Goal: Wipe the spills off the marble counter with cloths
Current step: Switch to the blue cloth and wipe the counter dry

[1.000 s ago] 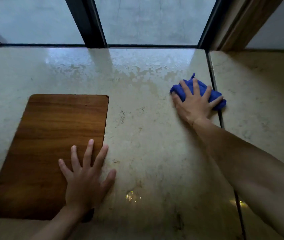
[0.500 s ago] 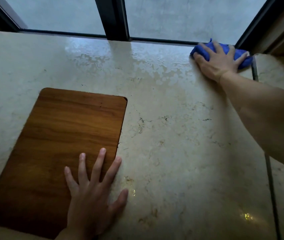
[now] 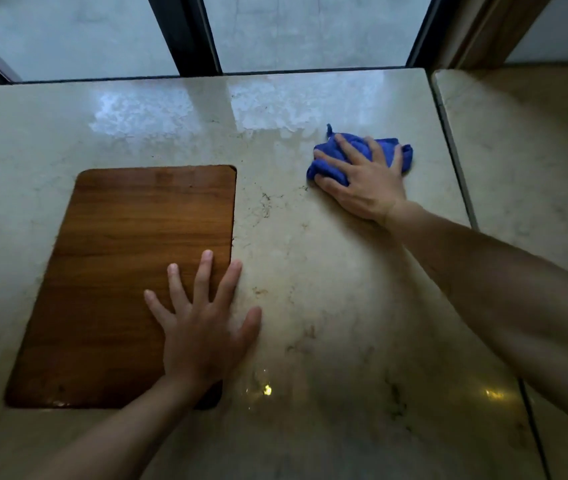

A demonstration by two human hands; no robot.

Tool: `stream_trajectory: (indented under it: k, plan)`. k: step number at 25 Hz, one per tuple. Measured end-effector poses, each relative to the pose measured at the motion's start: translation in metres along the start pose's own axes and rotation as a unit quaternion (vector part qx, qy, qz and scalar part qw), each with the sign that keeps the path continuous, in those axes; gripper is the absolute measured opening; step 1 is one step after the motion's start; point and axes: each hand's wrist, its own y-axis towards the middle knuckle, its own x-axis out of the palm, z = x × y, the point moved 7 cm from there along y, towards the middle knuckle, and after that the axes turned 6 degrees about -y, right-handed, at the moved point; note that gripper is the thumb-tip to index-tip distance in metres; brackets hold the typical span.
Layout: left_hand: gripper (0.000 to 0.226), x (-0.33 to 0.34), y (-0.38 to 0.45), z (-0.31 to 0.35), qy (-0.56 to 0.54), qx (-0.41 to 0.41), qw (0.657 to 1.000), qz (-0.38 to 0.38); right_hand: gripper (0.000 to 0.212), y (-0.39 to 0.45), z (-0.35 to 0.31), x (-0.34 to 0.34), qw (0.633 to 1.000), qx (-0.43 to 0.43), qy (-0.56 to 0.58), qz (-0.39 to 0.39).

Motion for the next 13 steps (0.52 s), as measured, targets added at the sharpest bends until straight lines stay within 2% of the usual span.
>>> stream_trajectory:
  k: [6, 10, 13]
  plan:
    - [0.077, -0.005, 0.002, -0.001, -0.018, 0.017, 0.999, 0.030, 0.058, -0.177, -0.061, 0.025, 0.998, 0.027, 0.014, 0.055]
    - [0.079, -0.002, -0.002, -0.006, -0.046, 0.016, 0.999, 0.021, 0.061, -0.305, -0.096, 0.058, 0.997, 0.073, 0.026, 0.004]
    - [0.081, -0.005, -0.003, -0.005, -0.059, 0.019, 0.998, 0.014, 0.060, -0.391, -0.122, 0.063, 0.995, 0.098, 0.018, 0.024]
